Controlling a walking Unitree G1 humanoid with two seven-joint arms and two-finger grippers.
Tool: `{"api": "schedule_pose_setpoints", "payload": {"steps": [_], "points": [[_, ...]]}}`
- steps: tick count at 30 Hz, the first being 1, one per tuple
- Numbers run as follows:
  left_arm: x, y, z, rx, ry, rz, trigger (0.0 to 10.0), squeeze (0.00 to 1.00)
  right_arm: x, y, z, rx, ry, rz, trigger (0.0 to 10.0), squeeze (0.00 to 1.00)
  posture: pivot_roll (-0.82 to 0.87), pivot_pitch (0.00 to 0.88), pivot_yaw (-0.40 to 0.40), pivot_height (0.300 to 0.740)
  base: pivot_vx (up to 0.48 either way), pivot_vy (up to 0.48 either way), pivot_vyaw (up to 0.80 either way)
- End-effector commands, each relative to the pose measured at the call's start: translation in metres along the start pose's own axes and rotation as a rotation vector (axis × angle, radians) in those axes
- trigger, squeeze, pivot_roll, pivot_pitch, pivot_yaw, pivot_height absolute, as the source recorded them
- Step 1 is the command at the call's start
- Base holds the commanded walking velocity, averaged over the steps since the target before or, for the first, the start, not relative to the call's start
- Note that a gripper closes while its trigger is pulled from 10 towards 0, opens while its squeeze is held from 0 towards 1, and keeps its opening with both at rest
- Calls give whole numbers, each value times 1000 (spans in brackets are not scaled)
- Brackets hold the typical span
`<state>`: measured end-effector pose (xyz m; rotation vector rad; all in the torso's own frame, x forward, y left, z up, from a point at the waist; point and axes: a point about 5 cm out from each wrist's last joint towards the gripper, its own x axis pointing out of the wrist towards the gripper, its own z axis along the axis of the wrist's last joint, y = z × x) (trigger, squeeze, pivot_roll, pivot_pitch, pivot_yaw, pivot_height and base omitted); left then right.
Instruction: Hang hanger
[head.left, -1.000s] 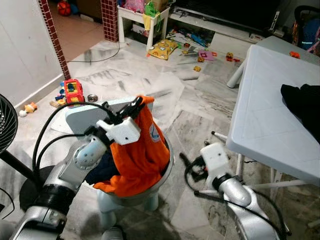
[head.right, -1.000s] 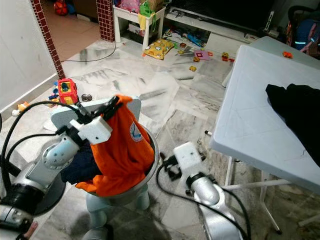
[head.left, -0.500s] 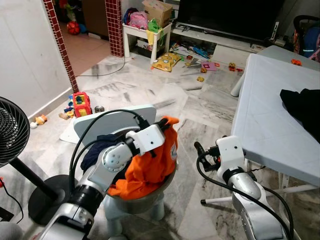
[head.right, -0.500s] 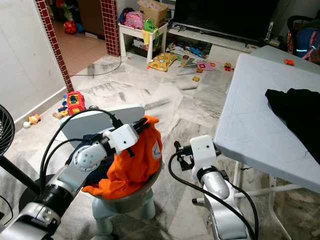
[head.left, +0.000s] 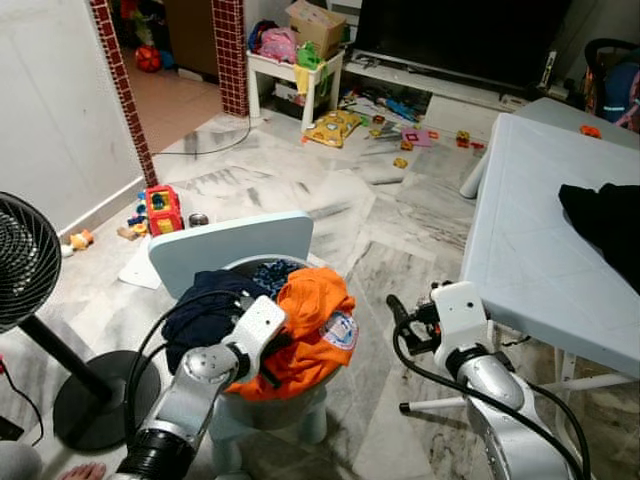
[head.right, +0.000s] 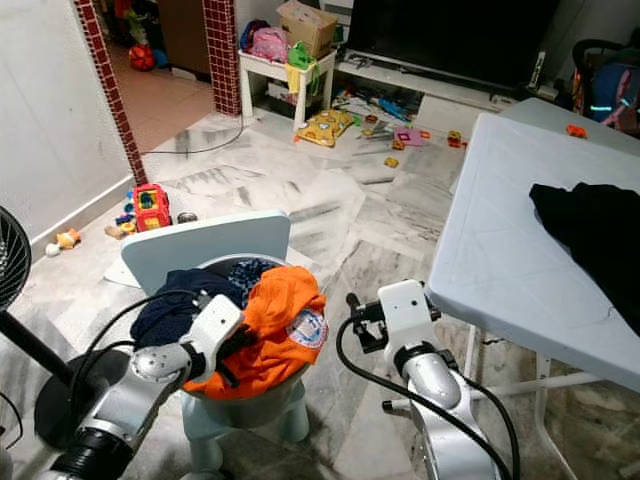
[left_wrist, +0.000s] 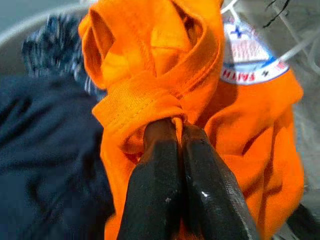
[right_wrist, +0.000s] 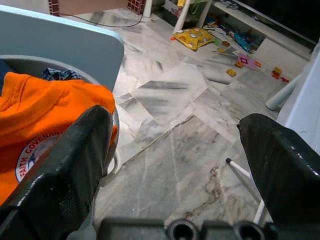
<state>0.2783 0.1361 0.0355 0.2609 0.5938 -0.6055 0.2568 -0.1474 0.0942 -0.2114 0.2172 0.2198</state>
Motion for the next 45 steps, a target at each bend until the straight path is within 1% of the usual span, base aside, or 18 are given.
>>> {"api": "schedule_pose_setpoints", "payload": {"steps": [1, 6, 12, 13, 15, 19, 23, 25, 28, 32, 33, 34, 35, 37, 39, 40, 43, 45], "points": [[-5, 3, -5, -43, 35, 17, 10000, 0, -2, -3, 1, -8, -3, -2, 10000, 0, 104, 16, -103, 740, 0, 0, 0], [-11, 4, -9, -37, 55, 24, 10000, 0, -2, 0, 0, -7, 4, 8, 10000, 0, 107, 19, -104, 740, 0, 0, 0], [-15, 3, -2, -7, 38, 30, 10000, 0, -1, 1, 1, -17, 6, 20, 10000, 0, 107, 20, -105, 740, 0, 0, 0], [-16, 3, -3, -15, 42, 22, 10000, 1000, -1, 1, 1, -21, 6, 22, 10000, 0, 107, 20, -106, 740, 0, 0, 0], [-18, 3, -3, -2, 39, 17, 10000, 1000, -1, 1, 1, -23, 6, 22, 10000, 0, 105, 20, -108, 740, 0, 0, 0], [-21, 4, -1, 116, 11, 39, 10000, 1000, 0, 0, 1, -28, 6, 24, 10000, 0, 108, 20, -109, 740, 0, 0, 0], [-24, 1, -5, 150, 24, 8, 10000, 1000, 1, 0, 2, -30, 5, 26, 10000, 0, 111, 20, -110, 740, 0, 0, 0], [-26, 0, -5, 167, -5, -4, 10000, 1000, 2, 0, 2, -31, 5, 29, 10000, 0, 114, 21, -113, 740, 0, 0, 0], [-30, 1, -3, 117, -78, 15, 10000, 1000, 2, 1, 3, -30, 5, 34, 10000, 0, 122, 25, -117, 740, 0, 0, 0], [-33, 4, -4, 38, -132, 87, 10000, 1000, 3, 4, 1, -29, 8, 44, 10000, 0, 127, 27, -118, 740, 0, 0, 0], [-32, 5, -5, -35, -158, 113, 10000, 1000, 4, 4, 1, -27, 9, 47, 10000, 0, 130, 27, -119, 740, 0, 0, 0], [-31, 10, -4, -82, -178, 147, 10000, 1000, 4, 5, 1, -26, 9, 49, 10000, 0, 130, 27, -119, 740, 0, 0, 0], [-31, 10, -4, -82, -178, 147, 10000, 1000, 4, 5, 1, -26, 9, 49, 10000, 0, 130, 27, -119, 740, 0, 0, 0], [-29, 18, 5, -120, -212, 159, 10000, 1000, 4, 5, 1, -26, 9, 51, 10000, 0, 126, 27, -118, 740, 0, 0, 0], [-29, 21, 10, -108, -233, 160, 10000, 1000, 4, 5, 1, -27, 10, 50, 10000, 0, 126, 27, -118, 740, 0, 0, 0], [-27, 24, 11, -127, -211, 152, 10000, 0, 4, 3, 0, -26, 12, 48, 10000, 0, 120, 23, -115, 740, 0, 0, 0], [-24, 35, 19, -239, -246, 176, 10000, 0, 2, 2, -1, -24, 16, 42, 10000, 0, 114, 21, -110, 740, 0, 0, 0], [-20, 37, 32, -219, -282, 167, 10000, 0, 1, 2, -1, -22, 18, 37, 10000, 0, 104, 18, -103, 740, 276, 0, 0]]}}
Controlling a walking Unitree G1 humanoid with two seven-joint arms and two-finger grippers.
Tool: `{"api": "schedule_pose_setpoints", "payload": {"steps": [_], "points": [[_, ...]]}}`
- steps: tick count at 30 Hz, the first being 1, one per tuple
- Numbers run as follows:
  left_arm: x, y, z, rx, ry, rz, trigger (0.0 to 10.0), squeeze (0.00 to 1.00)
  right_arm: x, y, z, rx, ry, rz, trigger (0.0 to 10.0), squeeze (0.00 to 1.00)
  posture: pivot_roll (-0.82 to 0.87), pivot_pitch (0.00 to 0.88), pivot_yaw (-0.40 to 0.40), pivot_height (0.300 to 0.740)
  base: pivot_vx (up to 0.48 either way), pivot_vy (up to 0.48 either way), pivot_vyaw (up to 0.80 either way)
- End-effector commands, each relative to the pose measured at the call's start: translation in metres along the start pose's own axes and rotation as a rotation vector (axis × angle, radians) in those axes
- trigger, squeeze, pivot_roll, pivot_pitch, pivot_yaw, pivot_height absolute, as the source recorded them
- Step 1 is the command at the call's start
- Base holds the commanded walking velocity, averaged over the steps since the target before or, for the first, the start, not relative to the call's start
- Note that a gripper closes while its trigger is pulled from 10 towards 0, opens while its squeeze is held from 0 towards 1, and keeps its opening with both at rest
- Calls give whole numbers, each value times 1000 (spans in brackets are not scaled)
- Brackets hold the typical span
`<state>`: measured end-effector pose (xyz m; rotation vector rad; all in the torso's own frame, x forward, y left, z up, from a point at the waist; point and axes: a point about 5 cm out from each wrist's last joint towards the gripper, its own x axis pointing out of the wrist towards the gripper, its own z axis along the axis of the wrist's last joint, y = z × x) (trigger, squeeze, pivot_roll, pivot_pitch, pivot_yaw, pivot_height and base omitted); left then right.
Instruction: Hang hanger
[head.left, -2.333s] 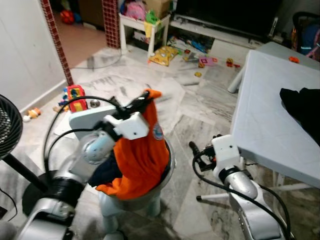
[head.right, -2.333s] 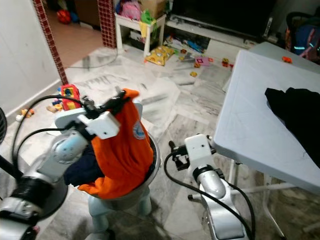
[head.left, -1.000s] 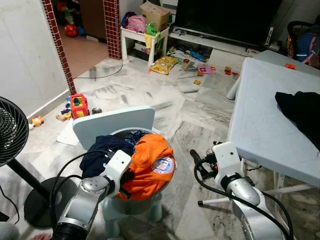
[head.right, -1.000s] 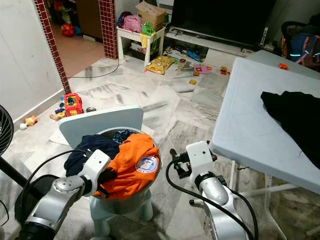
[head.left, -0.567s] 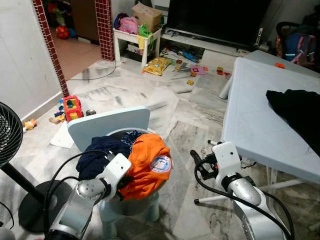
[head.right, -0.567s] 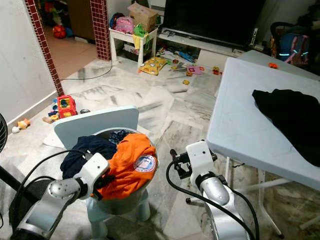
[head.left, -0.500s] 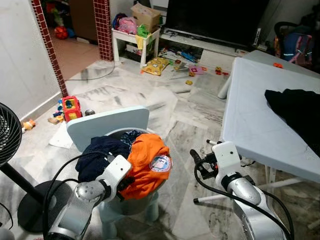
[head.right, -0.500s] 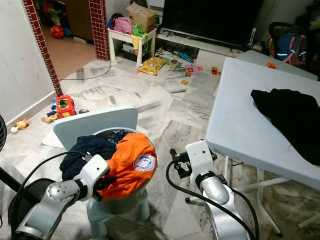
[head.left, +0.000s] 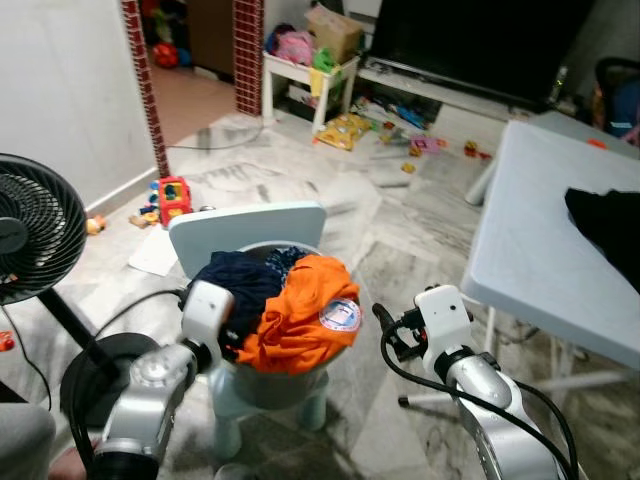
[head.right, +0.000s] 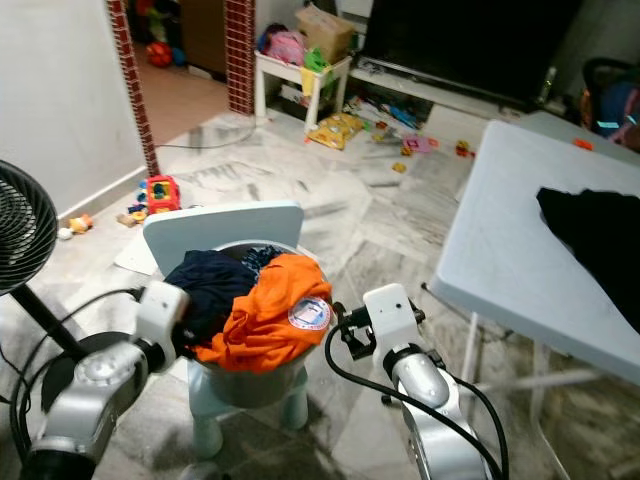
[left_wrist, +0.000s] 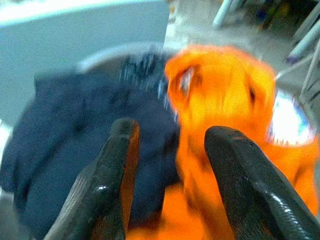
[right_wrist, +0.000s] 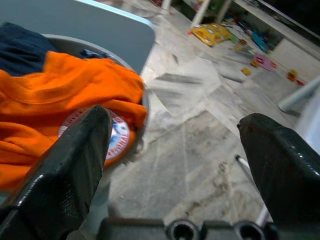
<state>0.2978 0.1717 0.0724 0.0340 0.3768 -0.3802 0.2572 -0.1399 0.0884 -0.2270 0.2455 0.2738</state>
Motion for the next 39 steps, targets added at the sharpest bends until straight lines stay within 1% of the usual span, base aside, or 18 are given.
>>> {"api": "schedule_pose_setpoints", "payload": {"steps": [1, 4, 6, 7, 8, 9, 10, 15, 18, 21, 22, 23, 26, 27, 28, 29, 33, 39], "points": [[7, -8, 8, -10, -29, -30, 10000, 0, -2, -6, 2, -2, -6, -20, 10000, 0, 102, 18, -100, 740, 274, 0, 0], [12, -12, 17, -7, -45, -43, 10000, 0, -4, -5, 1, 1, -5, -24, 10000, 0, 101, 19, -95, 740, 177, 0, 0], [13, -12, 17, -3, -42, -41, 10000, 0, -4, -5, 1, 2, -5, -24, 10000, 0, 101, 19, -95, 740, 0, 0, 0], [14, -11, 18, 6, -44, -12, 10000, 0, -4, -5, 1, 3, -4, -24, 10000, 0, 101, 21, -94, 740, 0, 0, 0], [15, -8, 19, -6, -46, 32, 10000, 0, -5, -4, 0, 4, -2, -24, 10000, 0, 102, 23, -95, 740, 0, 0, 0], [15, -8, 19, -6, -46, 32, 10000, 0, -5, -4, 0, 4, -2, -24, 10000, 0, 102, 23, -95, 740, 0, 0, 0], [15, -7, 18, -15, -33, 57, 10000, 0, -5, -4, -1, 5, 0, -24, 10000, 0, 102, 23, -95, 740, 0, 0, 0], [12, -13, 12, -91, 15, 53, 10000, 0, -5, -3, -1, 3, 4, -15, 10000, 0, 106, 31, -101, 740, 0, 0, 0], [11, -18, 13, -96, 22, 54, 10000, 0, -4, -4, -1, 1, 4, -12, 10000, 0, 111, 31, -102, 740, 0, 0, 0], [7, -24, 12, -123, 44, 52, 10000, 0, -2, -3, -1, 0, 4, -8, 10000, 0, 113, 30, -103, 740, 0, 0, 0], [5, -25, 9, -145, 59, 60, 10000, 0, -2, -2, -1, -2, 3, -6, 10000, 0, 114, 31, -102, 740, 0, 0, 0], [2, -27, 4, -191, 92, 68, 10000, 0, -1, -2, 0, -4, 2, -3, 10000, 0, 114, 31, -102, 740, 0, 0, 0], [0, -29, 0, -212, 122, 69, 10000, 0, -1, -1, 0, -6, 1, -1, 10000, 0, 115, 30, -103, 740, 0, 0, 0], [-3, -31, -7, -275, 151, 76, 10000, 0, -1, -1, 0, -8, 2, 1, 10000, 0, 115, 30, -105, 740, 0, 0, 0], [-5, -32, -9, -304, 163, 78, 10000, 0, -1, -1, 0, -9, 2, 3, 10000, 0, 115, 30, -105, 740, 0, 0, 0], [-6, -31, -11, -328, 175, 92, 10000, 1000, -1, -1, -1, -10, 3, 4, 10000, 0, 115, 30, -106, 740, 0, 0, 0], [-5, -27, -7, -336, 164, 101, 10000, 1000, -1, -1, -1, -13, 4, 7, 10000, 0, 114, 30, -108, 740, 0, 0, 0], [-1, -21, -4, -334, 173, 118, 10000, 1000, 0, 0, 0, -15, 3, 10, 10000, 0, 113, 31, -107, 740, 0, 0, 0]]}}
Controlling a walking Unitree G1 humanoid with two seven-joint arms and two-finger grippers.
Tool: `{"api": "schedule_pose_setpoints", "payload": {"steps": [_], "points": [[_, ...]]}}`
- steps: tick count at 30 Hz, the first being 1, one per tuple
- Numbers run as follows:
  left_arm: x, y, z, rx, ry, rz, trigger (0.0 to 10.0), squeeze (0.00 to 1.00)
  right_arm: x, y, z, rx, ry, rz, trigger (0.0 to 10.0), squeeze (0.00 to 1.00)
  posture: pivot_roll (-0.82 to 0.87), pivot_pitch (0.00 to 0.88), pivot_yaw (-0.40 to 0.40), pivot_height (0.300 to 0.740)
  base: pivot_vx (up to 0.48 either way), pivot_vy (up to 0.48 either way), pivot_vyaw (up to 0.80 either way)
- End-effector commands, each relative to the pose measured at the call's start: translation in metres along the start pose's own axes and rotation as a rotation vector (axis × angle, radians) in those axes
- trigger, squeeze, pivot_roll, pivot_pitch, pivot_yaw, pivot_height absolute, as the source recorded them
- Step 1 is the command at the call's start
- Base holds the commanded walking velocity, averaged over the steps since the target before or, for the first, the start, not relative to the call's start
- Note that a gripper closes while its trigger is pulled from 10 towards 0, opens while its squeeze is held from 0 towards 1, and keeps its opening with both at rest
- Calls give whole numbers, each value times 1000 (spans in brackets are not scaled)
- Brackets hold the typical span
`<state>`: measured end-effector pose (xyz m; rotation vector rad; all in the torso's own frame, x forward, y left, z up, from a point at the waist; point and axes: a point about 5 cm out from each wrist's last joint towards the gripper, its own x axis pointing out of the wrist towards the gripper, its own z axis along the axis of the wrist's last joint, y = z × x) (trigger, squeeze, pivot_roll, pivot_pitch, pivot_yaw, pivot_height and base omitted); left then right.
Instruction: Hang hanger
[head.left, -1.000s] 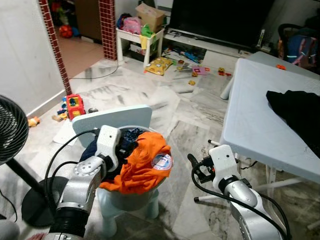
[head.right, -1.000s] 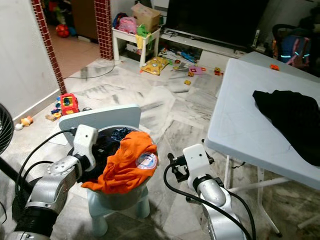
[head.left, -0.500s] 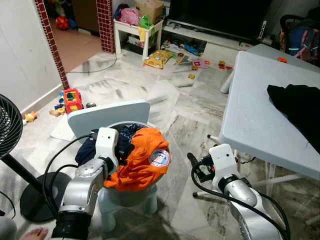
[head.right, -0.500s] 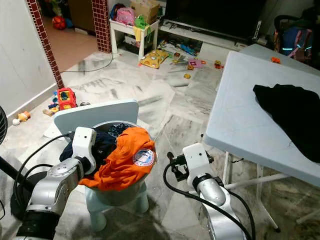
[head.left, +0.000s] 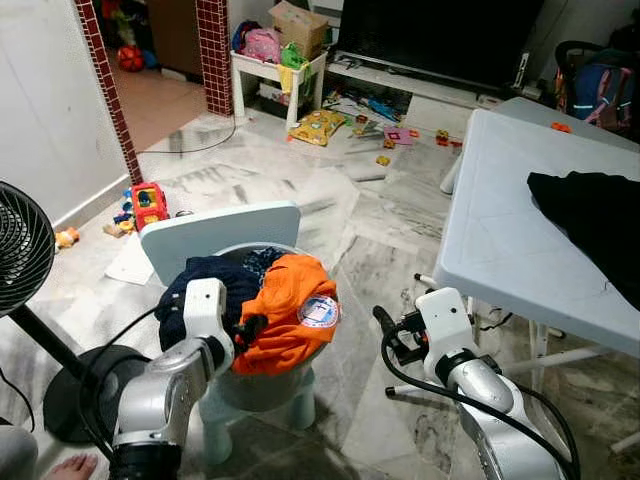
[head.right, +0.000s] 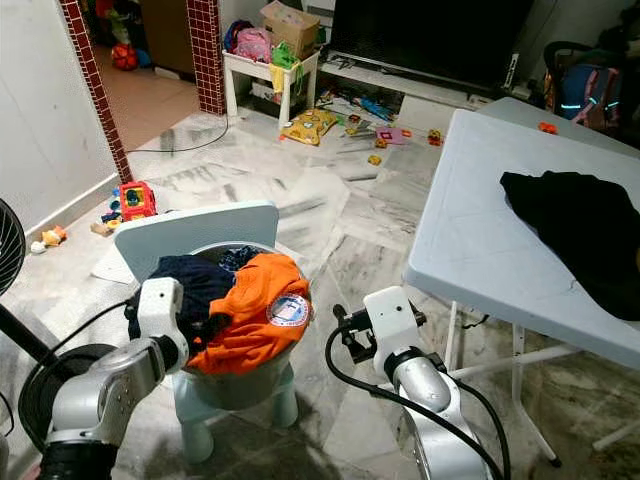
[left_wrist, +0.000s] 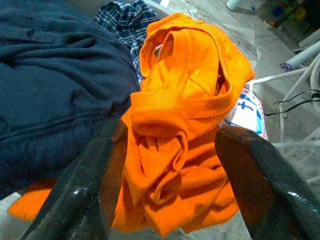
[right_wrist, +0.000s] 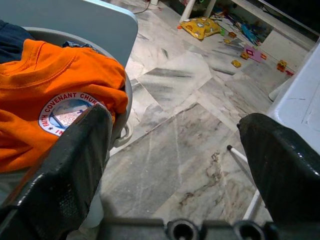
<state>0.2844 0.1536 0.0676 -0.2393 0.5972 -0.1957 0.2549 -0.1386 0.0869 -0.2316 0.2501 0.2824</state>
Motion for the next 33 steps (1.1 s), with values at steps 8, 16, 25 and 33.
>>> {"api": "schedule_pose_setpoints", "payload": {"steps": [8, 16, 25, 33], "points": [[13, -1, 6, -11, 44, 5, 10000, 0, 0, 0, 2, -11, 0, 10, 10000, 0, 100, 35, -106, 740, 0, 0, 0], [24, -9, 6, -25, 78, -24, 10000, 0, -1, 1, 1, -10, 4, 10, 10000, 0, 87, 40, -103, 740, 0, 0, 0], [34, -10, 6, -91, 97, -20, 10000, 0, -3, 1, 0, -11, 8, 11, 10000, 0, 76, 40, -101, 740, 0, 0, 0], [31, 0, 5, -88, 84, 36, 10000, 0, -4, 0, -1, -15, 12, 12, 10000, 0, 82, 40, -103, 740, 0, 0, 0]]}}
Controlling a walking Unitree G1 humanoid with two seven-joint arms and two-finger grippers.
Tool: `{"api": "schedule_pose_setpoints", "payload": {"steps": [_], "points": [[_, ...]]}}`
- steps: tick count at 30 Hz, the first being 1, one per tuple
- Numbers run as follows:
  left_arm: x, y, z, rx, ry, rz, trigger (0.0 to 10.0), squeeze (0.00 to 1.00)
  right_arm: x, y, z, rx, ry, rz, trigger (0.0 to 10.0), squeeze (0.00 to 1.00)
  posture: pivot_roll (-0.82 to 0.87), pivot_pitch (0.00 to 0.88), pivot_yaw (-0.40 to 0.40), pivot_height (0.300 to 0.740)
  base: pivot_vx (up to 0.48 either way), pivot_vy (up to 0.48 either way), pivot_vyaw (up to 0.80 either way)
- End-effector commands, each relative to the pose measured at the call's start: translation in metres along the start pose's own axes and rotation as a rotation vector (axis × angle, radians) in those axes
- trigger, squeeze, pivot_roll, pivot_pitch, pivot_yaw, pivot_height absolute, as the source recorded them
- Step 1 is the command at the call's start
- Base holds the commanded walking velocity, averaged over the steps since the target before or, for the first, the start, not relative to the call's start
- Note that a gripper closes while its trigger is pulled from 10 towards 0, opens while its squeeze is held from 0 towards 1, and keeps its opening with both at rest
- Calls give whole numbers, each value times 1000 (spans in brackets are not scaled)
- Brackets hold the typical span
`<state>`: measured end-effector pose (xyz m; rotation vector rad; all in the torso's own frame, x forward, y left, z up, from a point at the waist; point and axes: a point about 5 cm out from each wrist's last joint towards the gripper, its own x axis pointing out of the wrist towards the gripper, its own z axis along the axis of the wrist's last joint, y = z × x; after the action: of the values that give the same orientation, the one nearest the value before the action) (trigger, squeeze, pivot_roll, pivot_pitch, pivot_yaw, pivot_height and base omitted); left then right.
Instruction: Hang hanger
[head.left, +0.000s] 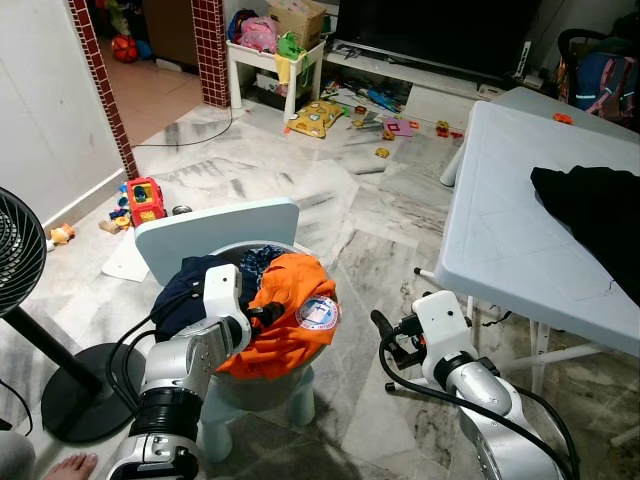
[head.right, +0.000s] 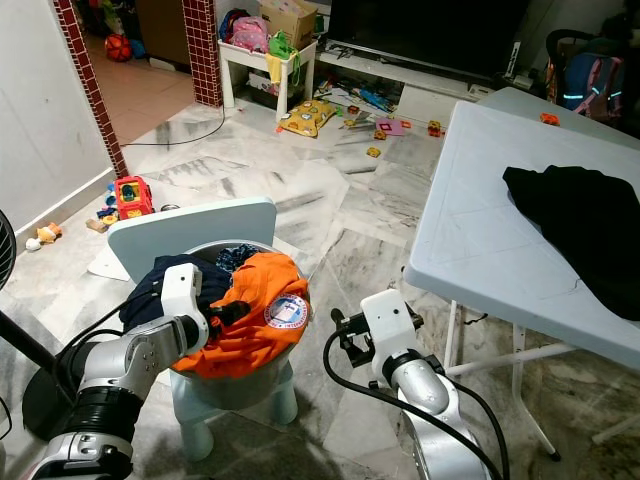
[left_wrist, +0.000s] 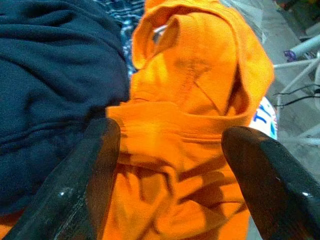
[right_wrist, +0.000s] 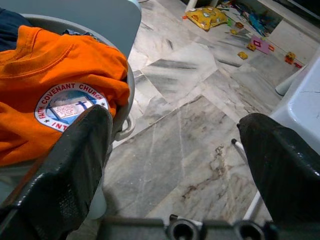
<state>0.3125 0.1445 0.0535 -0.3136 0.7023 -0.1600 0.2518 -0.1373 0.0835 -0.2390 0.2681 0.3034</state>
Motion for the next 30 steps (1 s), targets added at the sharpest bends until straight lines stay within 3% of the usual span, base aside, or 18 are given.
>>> {"api": "schedule_pose_setpoints", "payload": {"steps": [1, 8, 29, 30], "points": [[-2, 2, 2, 4, -10, 18, 10000, 0, -2, -3, 3, -7, -4, -9, 10000, 0, 84, 41, -104, 740, 0, 0, 0], [-9, 11, -9, -7, 19, 40, 10000, 0, 0, 0, 3, -6, -3, 4, 10000, 0, 94, 44, -108, 740, 0, 0, 0], [14, -7, -2, 5, 14, -34, 10000, 0, -2, -1, 3, -8, -2, -3, 10000, 0, 63, 44, -107, 740, 0, 0, 0], [14, -8, -3, 2, 20, -38, 7608, 0, -3, -1, 3, -9, -1, -3, 10000, 0, 62, 46, -108, 740, 0, 0, 0]]}}
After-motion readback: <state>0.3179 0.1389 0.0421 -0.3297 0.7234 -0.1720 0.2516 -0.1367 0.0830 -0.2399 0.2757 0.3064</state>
